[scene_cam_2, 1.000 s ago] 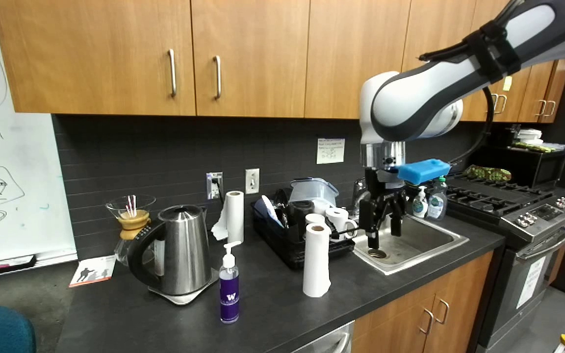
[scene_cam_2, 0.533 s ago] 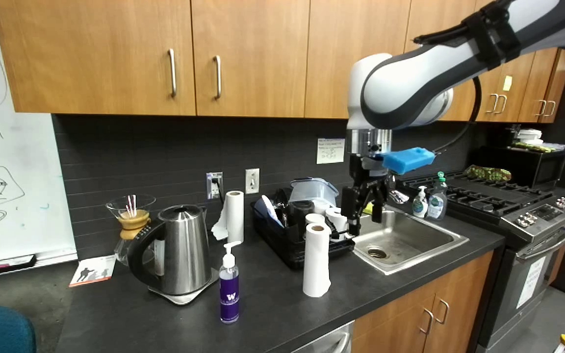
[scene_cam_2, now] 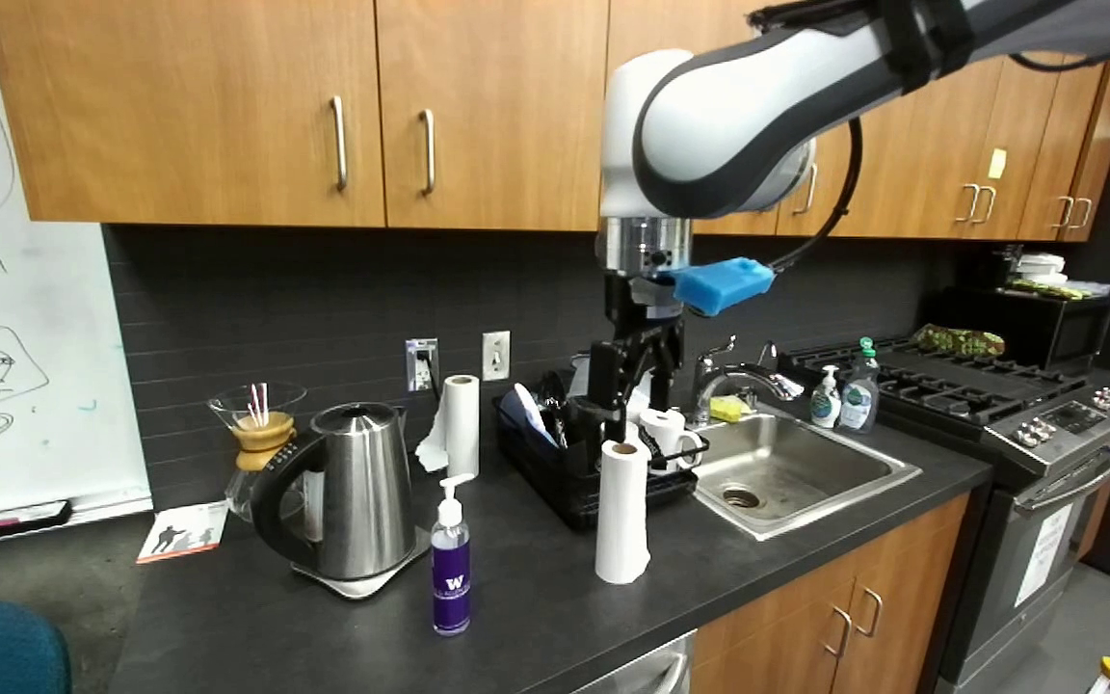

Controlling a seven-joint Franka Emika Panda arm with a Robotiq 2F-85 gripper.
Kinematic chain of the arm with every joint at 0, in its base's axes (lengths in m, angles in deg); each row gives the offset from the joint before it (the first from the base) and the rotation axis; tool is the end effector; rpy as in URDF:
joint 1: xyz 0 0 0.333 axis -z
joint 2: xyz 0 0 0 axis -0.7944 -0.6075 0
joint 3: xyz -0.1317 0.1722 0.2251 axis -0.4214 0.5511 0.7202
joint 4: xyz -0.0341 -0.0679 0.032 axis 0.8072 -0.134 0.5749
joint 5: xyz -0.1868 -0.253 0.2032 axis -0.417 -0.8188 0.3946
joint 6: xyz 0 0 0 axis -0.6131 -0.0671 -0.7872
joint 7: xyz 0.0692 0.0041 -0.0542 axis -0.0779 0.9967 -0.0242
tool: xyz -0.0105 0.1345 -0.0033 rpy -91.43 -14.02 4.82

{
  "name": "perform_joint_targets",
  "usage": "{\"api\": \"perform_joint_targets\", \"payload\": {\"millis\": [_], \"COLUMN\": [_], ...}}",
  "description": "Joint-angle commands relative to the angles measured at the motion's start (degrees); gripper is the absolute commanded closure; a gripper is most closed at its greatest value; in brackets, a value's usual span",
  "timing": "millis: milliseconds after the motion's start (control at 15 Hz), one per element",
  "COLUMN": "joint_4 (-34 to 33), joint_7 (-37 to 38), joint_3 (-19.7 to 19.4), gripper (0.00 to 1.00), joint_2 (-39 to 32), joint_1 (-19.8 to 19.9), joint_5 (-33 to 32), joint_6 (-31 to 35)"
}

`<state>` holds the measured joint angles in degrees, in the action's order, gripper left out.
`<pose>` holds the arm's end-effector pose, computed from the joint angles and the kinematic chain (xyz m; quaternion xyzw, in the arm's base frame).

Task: Move the bottle and place it in the rack

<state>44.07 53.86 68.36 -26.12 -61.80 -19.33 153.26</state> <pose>0.4045 0.1638 0.4330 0.9862 0.1637 0.0016 0.0261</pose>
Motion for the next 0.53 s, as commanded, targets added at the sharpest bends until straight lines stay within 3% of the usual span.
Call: {"api": "perform_joint_targets", "payload": {"millis": [0,467], "joint_4": [-5.95,-15.27], "joint_7": [1.17,1.78], "joint_3": [2.0,5.31], "gripper": [0.0,0.0], "joint_2": [-5.28,-14.09], "joint_1": [-1.85,-4.73], "joint_5": [-1.77,-5.51], "joint_6": [-0.84,-1.83]}}
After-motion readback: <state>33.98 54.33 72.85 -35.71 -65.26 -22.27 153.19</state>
